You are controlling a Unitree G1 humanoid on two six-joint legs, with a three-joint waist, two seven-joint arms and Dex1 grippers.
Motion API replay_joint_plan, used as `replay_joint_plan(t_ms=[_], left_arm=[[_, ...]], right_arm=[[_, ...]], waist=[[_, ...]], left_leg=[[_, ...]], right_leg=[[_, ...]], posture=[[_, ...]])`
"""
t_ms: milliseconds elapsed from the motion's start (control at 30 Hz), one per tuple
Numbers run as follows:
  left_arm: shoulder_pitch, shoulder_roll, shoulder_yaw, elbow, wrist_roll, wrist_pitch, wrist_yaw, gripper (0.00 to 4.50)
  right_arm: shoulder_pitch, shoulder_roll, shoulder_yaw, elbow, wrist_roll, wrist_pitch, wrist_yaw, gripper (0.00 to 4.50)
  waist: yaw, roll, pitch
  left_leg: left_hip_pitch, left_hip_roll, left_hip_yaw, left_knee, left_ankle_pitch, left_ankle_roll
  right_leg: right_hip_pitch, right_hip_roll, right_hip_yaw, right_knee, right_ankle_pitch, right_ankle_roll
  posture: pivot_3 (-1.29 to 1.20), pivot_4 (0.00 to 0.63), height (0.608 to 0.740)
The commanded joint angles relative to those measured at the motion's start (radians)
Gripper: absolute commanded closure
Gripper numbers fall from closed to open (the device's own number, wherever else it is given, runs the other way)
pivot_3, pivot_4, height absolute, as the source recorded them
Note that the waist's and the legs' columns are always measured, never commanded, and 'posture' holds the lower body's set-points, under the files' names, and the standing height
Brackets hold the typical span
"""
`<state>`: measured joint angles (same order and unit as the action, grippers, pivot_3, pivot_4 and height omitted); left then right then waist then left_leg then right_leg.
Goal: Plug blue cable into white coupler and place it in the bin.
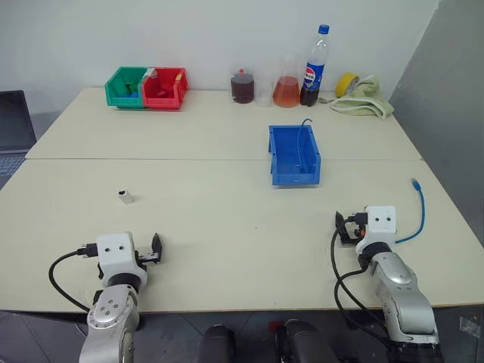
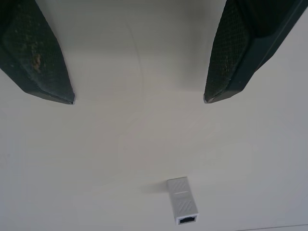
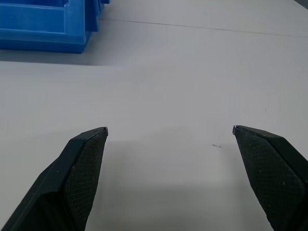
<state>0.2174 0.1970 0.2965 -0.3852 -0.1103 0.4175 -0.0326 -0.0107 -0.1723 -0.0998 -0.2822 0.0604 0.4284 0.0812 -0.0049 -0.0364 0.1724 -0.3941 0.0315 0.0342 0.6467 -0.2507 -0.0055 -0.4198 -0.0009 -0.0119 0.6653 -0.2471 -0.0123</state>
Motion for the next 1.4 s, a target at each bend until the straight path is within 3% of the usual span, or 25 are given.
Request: replay_joint_plan(t_ms=[33, 733, 967, 1167, 1400], left_arm=[[0.007, 0.003, 0.0, -0.051, 0.014, -0.014, 0.006, 0.0], [0.01, -0.025, 0.0, -0.043, 0.005, -0.031, 0.016, 0.0], [-0.02, 0.002, -0.043, -0.06, -0.013, -0.04, -0.051, 0.0], [-0.189, 0.119, -0.2, -0.068, -0.075, -0.008, -0.288, 0.0], [-0.538, 0.231, -0.449, 0.048, -0.19, -0.023, -0.724, 0.0]], right_arm=[[0.001, -0.003, -0.006, -0.05, -0.002, 0.0, -0.004, 0.06], [-0.018, -0.005, -0.002, -0.03, -0.004, -0.015, -0.002, 0.06], [-0.017, -0.007, -0.02, -0.046, 0.002, -0.01, -0.007, 0.06], [-0.001, -0.015, -0.05, -0.116, 0.007, 0.022, -0.018, 0.06], [-0.024, -0.045, -0.092, -0.217, 0.016, 0.117, -0.013, 0.06]], waist=[[0.0, 0.0, 0.0], [0.0, 0.0, 0.0], [0.0, 0.0, 0.0], [0.005, 0.0, 0.0], [0.003, 0.0, -0.001]], left_leg=[[0.0, 0.0, 0.0, 0.0, 0.0, 0.0], [0.0, 0.0, 0.0, 0.0, 0.0, 0.0], [0.0, 0.0, 0.0, 0.0, 0.0, 0.0], [-0.001, -0.001, -0.001, 0.0, 0.0, 0.0], [-0.002, -0.002, 0.0, 0.001, 0.0, 0.0]], right_leg=[[0.0, 0.0, 0.0, 0.0, 0.0, 0.0], [0.0, 0.0, 0.0, 0.0, 0.0, 0.0], [0.0, 0.0, 0.0, 0.0, 0.0, 0.0], [0.0, 0.0, -0.001, 0.0, 0.0, 0.0], [0.0, 0.0, 0.0, 0.0, 0.0, 0.001]], posture=[[0.0, 0.15, 0.74], [0.0, 0.15, 0.74], [0.0, 0.15, 0.74], [0.0, 0.15, 0.74], [0.0, 0.15, 0.74]])
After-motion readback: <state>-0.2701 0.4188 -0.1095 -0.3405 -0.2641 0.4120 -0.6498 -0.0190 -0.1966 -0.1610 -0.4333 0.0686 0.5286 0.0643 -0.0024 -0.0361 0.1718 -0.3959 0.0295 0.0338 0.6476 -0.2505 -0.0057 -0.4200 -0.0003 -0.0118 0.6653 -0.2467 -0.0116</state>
